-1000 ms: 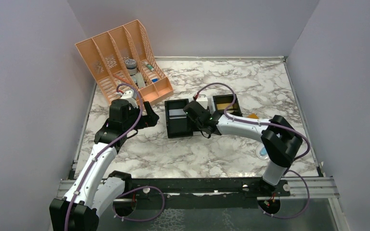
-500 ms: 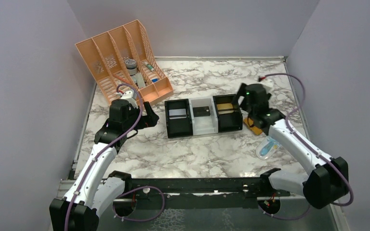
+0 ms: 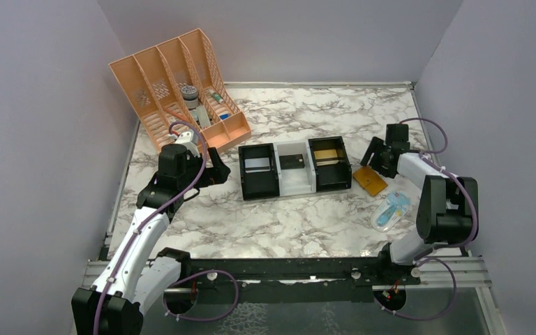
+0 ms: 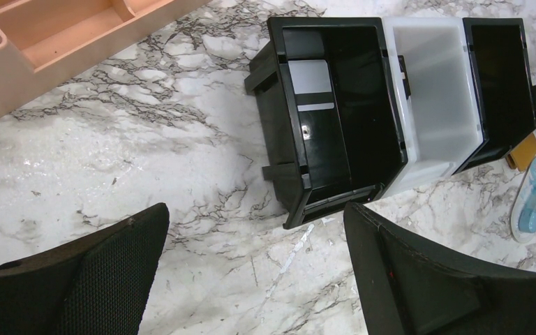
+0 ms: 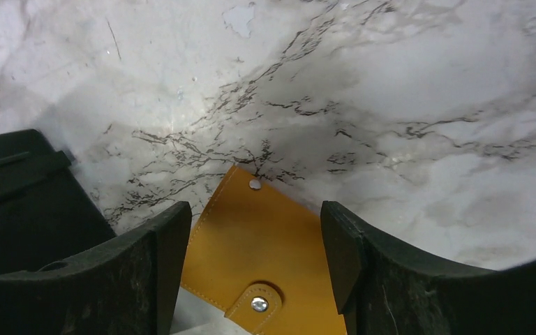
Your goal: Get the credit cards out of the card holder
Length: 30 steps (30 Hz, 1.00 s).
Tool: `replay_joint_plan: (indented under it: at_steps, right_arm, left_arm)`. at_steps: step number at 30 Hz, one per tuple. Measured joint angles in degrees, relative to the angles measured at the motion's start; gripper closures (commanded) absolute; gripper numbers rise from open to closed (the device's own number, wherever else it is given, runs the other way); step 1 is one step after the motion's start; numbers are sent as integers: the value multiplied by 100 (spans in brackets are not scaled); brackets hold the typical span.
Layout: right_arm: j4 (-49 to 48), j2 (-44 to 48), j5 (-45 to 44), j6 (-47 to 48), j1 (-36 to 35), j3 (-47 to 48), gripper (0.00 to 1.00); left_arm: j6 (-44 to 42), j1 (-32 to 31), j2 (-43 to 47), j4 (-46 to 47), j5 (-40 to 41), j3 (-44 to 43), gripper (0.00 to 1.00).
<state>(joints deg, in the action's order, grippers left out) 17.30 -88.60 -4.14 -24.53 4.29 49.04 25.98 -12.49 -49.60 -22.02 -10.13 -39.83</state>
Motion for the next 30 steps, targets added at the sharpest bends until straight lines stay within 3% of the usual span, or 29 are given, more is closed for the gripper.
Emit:
replay_joint_plan:
  at_steps: [8, 14, 18, 26, 30]
  right_arm:
    - [7, -282, 295, 238, -15, 0, 33]
    - [-4, 7, 516, 234, -15, -319, 20]
    - [24, 332, 562, 205, -15, -595, 20]
    - [90, 916, 625, 2, -15, -1019, 44]
    - [81, 1182, 675, -118, -15, -1318, 46]
  left_arm:
    - [0, 0, 0, 0, 0, 0, 1]
    - [0, 0, 0, 0, 0, 0, 1]
    - [2, 0, 0, 0, 0, 0, 1]
    - [2, 0, 0, 0, 0, 0, 1]
    - [2, 0, 0, 0, 0, 0, 1]
